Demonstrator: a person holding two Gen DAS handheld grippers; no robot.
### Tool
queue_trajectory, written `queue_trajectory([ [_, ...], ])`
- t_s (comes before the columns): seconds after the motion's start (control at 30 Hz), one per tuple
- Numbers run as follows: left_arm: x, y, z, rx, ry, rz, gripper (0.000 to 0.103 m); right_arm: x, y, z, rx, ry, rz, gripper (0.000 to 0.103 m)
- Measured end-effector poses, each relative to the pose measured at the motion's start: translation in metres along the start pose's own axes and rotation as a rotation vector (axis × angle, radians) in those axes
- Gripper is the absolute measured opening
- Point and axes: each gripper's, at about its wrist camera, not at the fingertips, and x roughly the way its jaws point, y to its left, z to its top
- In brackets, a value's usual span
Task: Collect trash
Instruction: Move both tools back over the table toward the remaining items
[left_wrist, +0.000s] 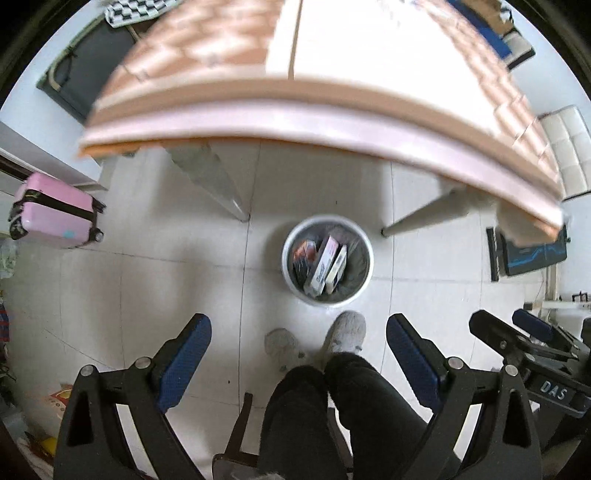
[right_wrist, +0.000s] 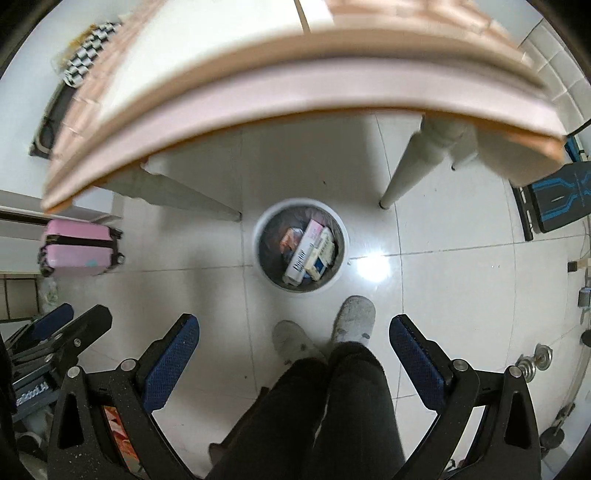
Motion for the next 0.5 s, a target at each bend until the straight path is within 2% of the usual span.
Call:
queue_trajectory([
  [0.1, -0.027, -0.005, 0.019, -0.012, -0.056, 0.003, 0.097, -0.037, 0.008, 0.014, 0.004, -0.034, 0.028, 0.103],
  [0.23, -0.051, -0.016, 0.054, -0.034, -0.125, 0.041, 0.097, -0.086, 0.012, 0.057, 0.002, -0.088, 0.059, 0.103],
  [0.4, -0.062, -0.027, 0.132, -0.072, -0.181, 0.095, 0.097, -0.119, 0.013, 0.143, -0.096, -0.107, 0.043, 0.103],
  [0.5, -0.055, -0.035, 0.176, -0.101, -0.19, 0.141, 0.097, -0.121, 0.016, 0.214, -0.231, -0.077, -0.019, 0.103],
])
